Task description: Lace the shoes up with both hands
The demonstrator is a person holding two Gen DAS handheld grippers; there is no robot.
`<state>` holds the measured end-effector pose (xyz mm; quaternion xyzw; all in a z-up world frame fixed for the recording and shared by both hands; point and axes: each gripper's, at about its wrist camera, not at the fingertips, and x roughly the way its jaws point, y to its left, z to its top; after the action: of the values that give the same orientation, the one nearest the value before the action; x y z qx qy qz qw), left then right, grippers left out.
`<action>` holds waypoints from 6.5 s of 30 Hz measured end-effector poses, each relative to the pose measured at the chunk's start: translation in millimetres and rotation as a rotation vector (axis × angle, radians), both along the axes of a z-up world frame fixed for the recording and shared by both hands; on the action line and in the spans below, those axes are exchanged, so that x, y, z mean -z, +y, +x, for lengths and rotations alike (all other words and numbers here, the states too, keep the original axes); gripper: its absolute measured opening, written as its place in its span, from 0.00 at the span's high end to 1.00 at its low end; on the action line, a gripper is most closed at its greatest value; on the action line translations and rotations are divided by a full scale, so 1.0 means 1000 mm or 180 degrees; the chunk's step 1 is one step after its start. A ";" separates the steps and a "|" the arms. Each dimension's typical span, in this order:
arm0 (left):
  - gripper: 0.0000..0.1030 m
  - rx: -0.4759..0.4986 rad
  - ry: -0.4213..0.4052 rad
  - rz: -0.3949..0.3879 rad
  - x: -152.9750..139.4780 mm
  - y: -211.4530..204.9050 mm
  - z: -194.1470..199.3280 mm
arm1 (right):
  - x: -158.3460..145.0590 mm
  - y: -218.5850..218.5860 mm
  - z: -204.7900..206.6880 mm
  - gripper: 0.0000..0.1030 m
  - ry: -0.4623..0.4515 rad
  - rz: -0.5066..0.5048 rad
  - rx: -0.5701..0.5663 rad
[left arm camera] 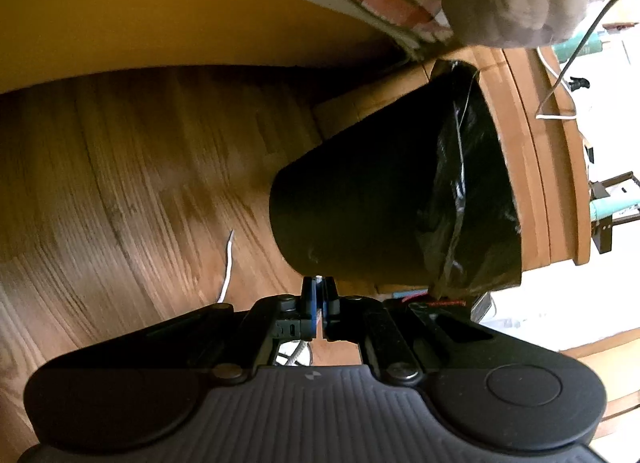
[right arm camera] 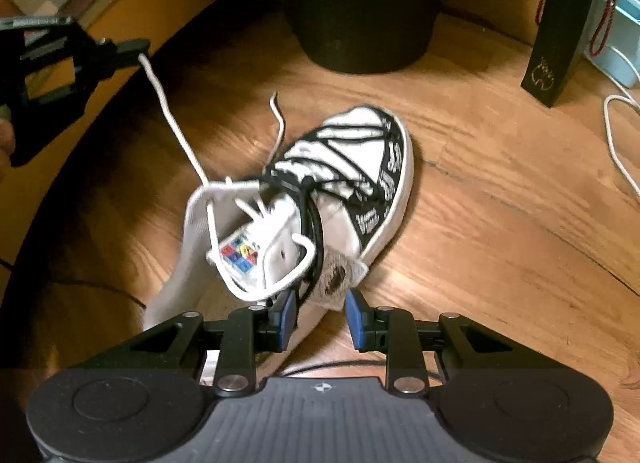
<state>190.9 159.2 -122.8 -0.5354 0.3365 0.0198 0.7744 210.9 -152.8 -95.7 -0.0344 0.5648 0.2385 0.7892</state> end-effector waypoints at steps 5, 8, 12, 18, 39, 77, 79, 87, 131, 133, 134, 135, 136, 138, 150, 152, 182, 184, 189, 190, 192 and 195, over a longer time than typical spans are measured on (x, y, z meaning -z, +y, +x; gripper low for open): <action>0.97 -0.0079 -0.0016 0.0047 -0.003 0.004 -0.002 | -0.004 0.001 0.002 0.69 -0.0075 0.0056 0.0045; 0.97 -0.0166 -0.0025 0.0135 -0.006 0.006 -0.006 | -0.005 0.001 0.002 0.69 -0.0129 0.0073 0.0050; 0.97 -0.0243 -0.0080 0.0226 -0.012 0.010 -0.008 | -0.008 0.000 0.003 0.69 -0.0192 0.0115 0.0064; 0.97 -0.0352 -0.0086 0.0374 -0.018 0.016 -0.011 | -0.013 0.003 0.006 0.69 -0.0271 0.0170 0.0045; 0.97 -0.0524 -0.0259 0.0720 -0.043 0.030 -0.013 | -0.014 0.016 0.003 0.64 -0.0339 0.0062 -0.0143; 0.67 0.0770 0.0568 0.1183 0.041 -0.021 0.033 | 0.003 0.011 0.001 0.46 -0.0188 -0.0259 -0.0176; 0.64 0.0768 0.0635 0.1160 0.051 -0.020 0.047 | 0.001 0.014 0.000 0.46 -0.0222 -0.0303 -0.0233; 0.61 0.1236 0.0518 0.2018 0.076 -0.045 0.109 | -0.012 0.027 -0.023 0.46 -0.0698 -0.0699 -0.0703; 0.96 0.2937 -0.0889 0.3468 -0.056 -0.119 0.076 | -0.045 -0.018 0.011 0.46 -0.0622 -0.0027 -0.0089; 0.96 0.3054 -0.1067 0.3386 -0.076 -0.124 0.054 | -0.045 -0.023 0.016 0.46 -0.0625 -0.0030 -0.0003; 0.96 0.3148 -0.1132 0.3360 -0.081 -0.128 0.042 | -0.045 -0.025 0.018 0.46 -0.0621 -0.0026 0.0033; 0.96 0.3245 -0.1185 0.3351 -0.085 -0.132 0.030 | -0.046 -0.027 0.020 0.46 -0.0616 -0.0021 0.0068; 0.96 0.3349 -0.1212 0.3377 -0.084 -0.136 0.017 | -0.047 -0.028 0.020 0.46 -0.0613 0.0000 0.0087; 0.96 0.3596 -0.1234 0.3511 -0.076 -0.147 -0.009 | -0.052 -0.030 0.021 0.46 -0.0620 0.0045 0.0107; 0.96 0.4510 -0.1249 0.4570 -0.018 -0.212 -0.083 | -0.039 -0.029 0.011 0.46 -0.0627 -0.0153 -0.0013; 0.96 0.4571 -0.1254 0.4787 -0.010 -0.219 -0.087 | -0.037 -0.027 0.009 0.46 -0.0621 -0.0197 -0.0068; 0.96 0.4257 -0.1126 0.4472 0.004 -0.211 -0.077 | -0.010 -0.003 0.005 0.55 -0.0239 0.0061 -0.0226; 0.96 0.4307 -0.1189 0.4594 0.007 -0.214 -0.081 | -0.010 -0.003 0.007 0.62 -0.0176 0.0119 -0.0232; 0.96 0.4217 -0.1085 0.4388 0.005 -0.211 -0.076 | -0.013 -0.004 0.008 0.69 -0.0102 0.0255 -0.0210; 0.96 0.4201 -0.1074 0.4375 0.005 -0.210 -0.075 | -0.012 -0.004 0.008 0.69 -0.0078 0.0263 -0.0204; 0.96 0.4177 -0.1066 0.4323 0.004 -0.209 -0.072 | -0.009 -0.003 0.008 0.69 -0.0034 0.0252 -0.0194; 0.96 0.4166 -0.1098 0.4287 0.002 -0.210 -0.071 | -0.004 -0.006 0.011 0.69 -0.0014 0.0219 -0.0172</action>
<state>119.4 -50.4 -124.4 0.3218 0.3684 -0.3071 0.8164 221.5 -158.5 -91.9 -0.0230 0.5535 0.2789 0.7844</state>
